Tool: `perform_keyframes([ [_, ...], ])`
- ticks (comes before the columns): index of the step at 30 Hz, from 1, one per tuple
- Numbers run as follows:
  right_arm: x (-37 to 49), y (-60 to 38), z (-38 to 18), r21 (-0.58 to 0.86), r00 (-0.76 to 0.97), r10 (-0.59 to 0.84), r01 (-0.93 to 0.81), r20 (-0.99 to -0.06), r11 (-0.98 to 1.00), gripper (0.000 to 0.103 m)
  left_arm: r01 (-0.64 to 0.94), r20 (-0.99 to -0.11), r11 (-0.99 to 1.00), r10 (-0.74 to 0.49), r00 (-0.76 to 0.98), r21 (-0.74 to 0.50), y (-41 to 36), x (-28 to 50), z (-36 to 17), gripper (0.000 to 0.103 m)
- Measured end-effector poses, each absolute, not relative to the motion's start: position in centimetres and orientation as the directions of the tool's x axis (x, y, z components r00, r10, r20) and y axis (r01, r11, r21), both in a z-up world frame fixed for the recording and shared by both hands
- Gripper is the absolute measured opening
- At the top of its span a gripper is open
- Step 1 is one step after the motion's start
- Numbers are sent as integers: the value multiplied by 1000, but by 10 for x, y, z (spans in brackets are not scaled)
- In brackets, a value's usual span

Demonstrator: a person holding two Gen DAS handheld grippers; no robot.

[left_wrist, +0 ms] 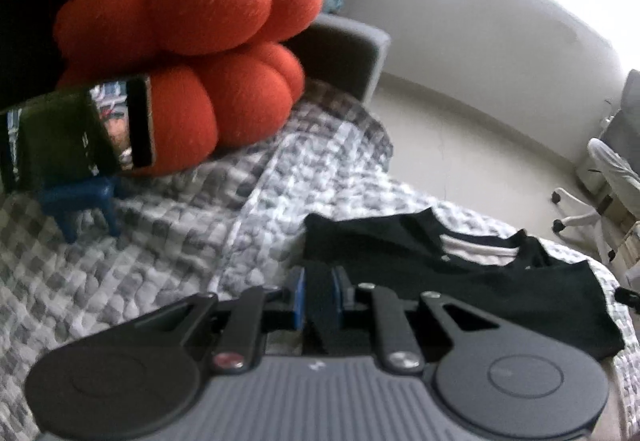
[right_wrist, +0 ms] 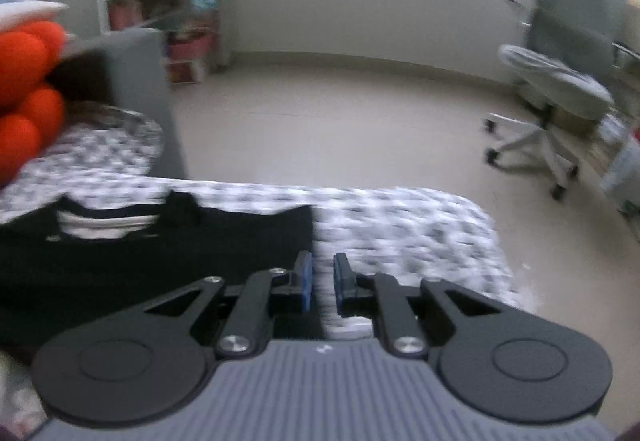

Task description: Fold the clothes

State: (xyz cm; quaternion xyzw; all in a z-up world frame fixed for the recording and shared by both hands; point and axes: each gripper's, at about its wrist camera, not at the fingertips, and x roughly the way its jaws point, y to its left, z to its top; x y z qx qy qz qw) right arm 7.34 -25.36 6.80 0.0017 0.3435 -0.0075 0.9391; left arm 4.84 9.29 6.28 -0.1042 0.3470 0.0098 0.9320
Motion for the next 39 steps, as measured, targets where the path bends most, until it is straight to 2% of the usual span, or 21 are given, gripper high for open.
perform_keyframes([
  [3,73,-235,64,11,731,65,-79,-679,997,15,-41,-644,981,-92,759,-189,81,46,63,15],
  [7,81,-217,40,-44,657,56,-135,-752,990,17,0,-686,986,-115,719,-165,67,49,50,20],
  [12,83,-223,39,-28,675,41,-91,-737,995,15,-20,-740,987,-108,664,-162,69,56,34,21],
  [25,83,-234,37,-51,693,-18,-28,-720,998,13,-45,-741,978,-125,659,-205,74,53,40,25],
  [29,82,-232,45,-57,705,-31,-14,-708,998,14,-38,-718,976,-132,683,-216,73,50,47,26],
  [34,80,-218,50,-67,712,-5,-59,-702,996,15,-6,-705,976,-152,692,-217,63,49,49,29],
  [39,79,-191,45,-48,682,75,-160,-727,986,16,24,-750,987,-135,648,-158,51,54,35,31],
])
